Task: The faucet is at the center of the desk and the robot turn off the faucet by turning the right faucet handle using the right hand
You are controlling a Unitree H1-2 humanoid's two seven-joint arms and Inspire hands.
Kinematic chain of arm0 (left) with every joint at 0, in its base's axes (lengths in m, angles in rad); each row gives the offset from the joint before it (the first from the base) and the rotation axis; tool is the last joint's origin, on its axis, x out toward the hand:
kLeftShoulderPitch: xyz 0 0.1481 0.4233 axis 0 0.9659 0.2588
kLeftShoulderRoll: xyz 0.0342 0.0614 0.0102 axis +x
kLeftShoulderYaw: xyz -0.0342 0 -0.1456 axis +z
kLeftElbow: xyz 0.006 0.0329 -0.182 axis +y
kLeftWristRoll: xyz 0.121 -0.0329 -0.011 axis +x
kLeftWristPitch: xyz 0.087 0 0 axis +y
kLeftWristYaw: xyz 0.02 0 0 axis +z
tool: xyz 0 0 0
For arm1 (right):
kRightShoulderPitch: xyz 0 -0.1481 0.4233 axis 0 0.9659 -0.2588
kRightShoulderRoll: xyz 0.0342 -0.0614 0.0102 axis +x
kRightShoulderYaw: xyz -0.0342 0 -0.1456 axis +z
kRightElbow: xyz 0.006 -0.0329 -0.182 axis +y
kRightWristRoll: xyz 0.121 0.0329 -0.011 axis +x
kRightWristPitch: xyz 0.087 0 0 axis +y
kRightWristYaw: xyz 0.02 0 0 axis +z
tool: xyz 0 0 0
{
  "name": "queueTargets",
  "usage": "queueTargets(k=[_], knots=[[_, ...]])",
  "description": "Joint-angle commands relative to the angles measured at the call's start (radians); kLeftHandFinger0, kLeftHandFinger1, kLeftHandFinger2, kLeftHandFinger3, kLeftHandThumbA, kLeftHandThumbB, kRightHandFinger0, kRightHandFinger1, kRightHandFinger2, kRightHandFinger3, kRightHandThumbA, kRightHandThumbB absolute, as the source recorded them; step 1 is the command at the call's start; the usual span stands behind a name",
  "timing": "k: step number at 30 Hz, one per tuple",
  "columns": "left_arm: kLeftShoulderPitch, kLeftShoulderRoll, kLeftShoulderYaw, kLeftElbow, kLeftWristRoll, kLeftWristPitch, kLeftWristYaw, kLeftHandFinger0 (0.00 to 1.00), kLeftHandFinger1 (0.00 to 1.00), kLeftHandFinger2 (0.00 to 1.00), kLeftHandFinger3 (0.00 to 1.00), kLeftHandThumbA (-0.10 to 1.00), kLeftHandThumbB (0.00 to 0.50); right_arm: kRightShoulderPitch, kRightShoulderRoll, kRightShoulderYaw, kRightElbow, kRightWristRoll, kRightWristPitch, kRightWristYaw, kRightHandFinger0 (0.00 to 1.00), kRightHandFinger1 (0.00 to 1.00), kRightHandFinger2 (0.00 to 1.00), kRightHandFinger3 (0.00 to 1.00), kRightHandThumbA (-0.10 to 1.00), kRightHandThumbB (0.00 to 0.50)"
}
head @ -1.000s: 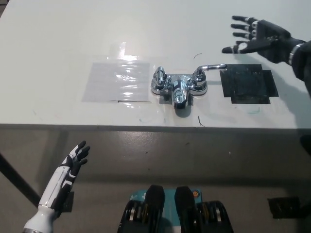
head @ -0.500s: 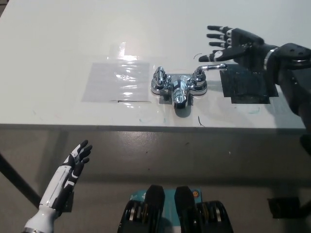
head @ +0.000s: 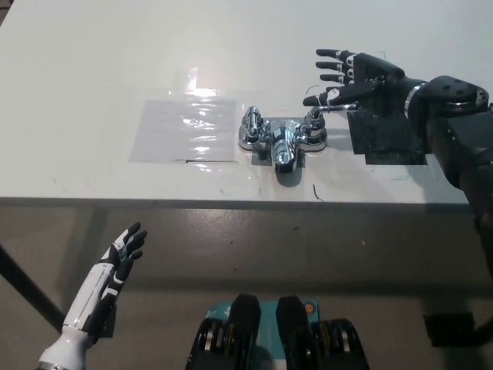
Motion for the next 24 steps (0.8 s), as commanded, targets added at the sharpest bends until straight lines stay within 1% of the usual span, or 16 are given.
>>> queueTargets(k=[1,10,11,13,14,16,18,20,22,24], knots=[[-0.011,0.011,-0.004,-0.019,-0.012,-0.035,-0.020,1.00,1.00,1.00,1.00,0.96,0.408,-0.009,0.010,-0.011,0.015,-0.019,-0.007,-0.005,1.00,1.00,1.00,1.00,1.00,0.477],[-0.012,0.011,0.000,-0.018,-0.006,-0.033,-0.021,1.00,1.00,1.00,1.00,0.97,0.420,-0.003,-0.001,-0.018,0.018,-0.026,0.001,-0.006,1.00,1.00,1.00,1.00,1.00,0.473],[-0.011,0.011,-0.001,-0.020,-0.007,-0.031,-0.023,1.00,1.00,1.00,1.00,0.97,0.418,-0.003,-0.002,-0.018,0.017,-0.027,0.002,-0.004,1.00,1.00,1.00,1.00,1.00,0.462],[-0.009,0.012,-0.002,-0.018,-0.006,-0.037,-0.025,1.00,1.00,1.00,1.00,0.97,0.412,-0.001,-0.003,-0.011,0.016,-0.037,0.002,-0.005,1.00,1.00,1.00,1.00,1.00,0.479],[-0.011,0.012,-0.003,-0.014,0.004,-0.045,-0.022,1.00,1.00,1.00,1.00,0.98,0.408,-0.001,-0.005,-0.002,0.014,-0.048,0.003,-0.004,1.00,1.00,1.00,1.00,1.00,0.473],[-0.006,0.009,-0.002,-0.026,0.003,-0.033,-0.021,1.00,1.00,1.00,1.00,0.98,0.419,0.000,-0.005,0.006,0.015,-0.060,-0.002,-0.012,1.00,1.00,1.00,1.00,1.00,0.447],[-0.006,0.010,0.000,-0.030,-0.002,-0.029,-0.022,1.00,1.00,1.00,1.00,0.97,0.420,-0.004,-0.004,0.009,0.016,-0.066,-0.006,-0.012,1.00,1.00,1.00,1.00,1.00,0.442],[-0.007,0.009,0.000,-0.033,-0.008,-0.021,-0.026,1.00,1.00,1.00,1.00,0.97,0.428,-0.008,-0.009,0.010,0.017,-0.070,-0.005,-0.009,1.00,1.00,1.00,1.00,1.00,0.448],[-0.011,0.008,0.000,-0.035,-0.019,-0.012,-0.032,1.00,1.00,1.00,1.00,0.96,0.424,-0.015,-0.015,0.017,0.015,-0.080,-0.003,-0.015,1.00,1.00,1.00,1.00,1.00,0.454],[-0.013,0.010,0.002,-0.030,-0.015,-0.020,-0.031,1.00,1.00,1.00,1.00,0.96,0.422,-0.018,-0.018,0.019,0.016,-0.085,-0.011,-0.014,1.00,1.00,1.00,1.00,1.00,0.455]])
